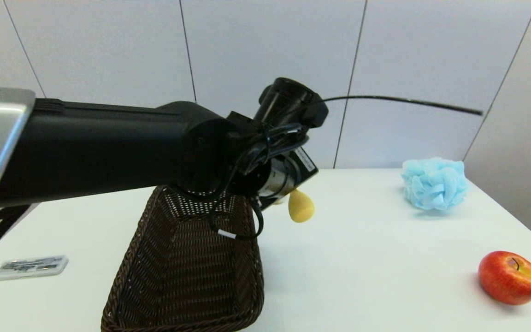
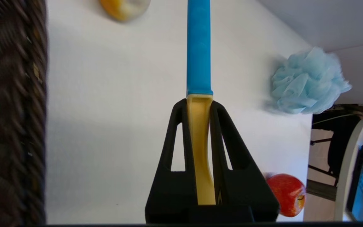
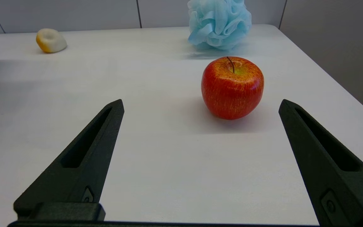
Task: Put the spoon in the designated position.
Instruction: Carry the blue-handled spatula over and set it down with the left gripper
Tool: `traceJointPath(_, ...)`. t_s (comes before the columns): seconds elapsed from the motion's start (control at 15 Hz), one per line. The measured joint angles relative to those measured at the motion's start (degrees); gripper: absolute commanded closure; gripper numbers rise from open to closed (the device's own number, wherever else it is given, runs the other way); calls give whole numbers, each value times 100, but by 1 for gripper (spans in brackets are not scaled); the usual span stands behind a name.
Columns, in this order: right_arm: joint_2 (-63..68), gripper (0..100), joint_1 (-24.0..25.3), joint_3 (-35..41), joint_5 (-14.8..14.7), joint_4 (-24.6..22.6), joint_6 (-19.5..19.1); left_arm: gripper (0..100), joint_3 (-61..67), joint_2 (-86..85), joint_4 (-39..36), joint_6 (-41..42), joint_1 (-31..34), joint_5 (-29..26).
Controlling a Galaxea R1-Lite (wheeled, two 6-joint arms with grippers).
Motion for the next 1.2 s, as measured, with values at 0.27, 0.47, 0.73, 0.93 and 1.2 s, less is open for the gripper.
traceJointPath(0.27,0,0,0,0,2,0,0,100,11,316,-4,-179,-317,265)
traceJointPath(0.47,0,0,0,0,2,2,2,100,11,564,-10,-188,-416,588)
traceJointPath(0.73,0,0,0,0,0,0,2,100,44,818,-50,-210,-538,714)
traceJointPath(0.93,0,0,0,0,2,0,0,100,110,958,-194,-204,-617,739)
traceJointPath(1.2,0,0,2,0,2,0,0,100,144,1069,-174,-193,-645,780)
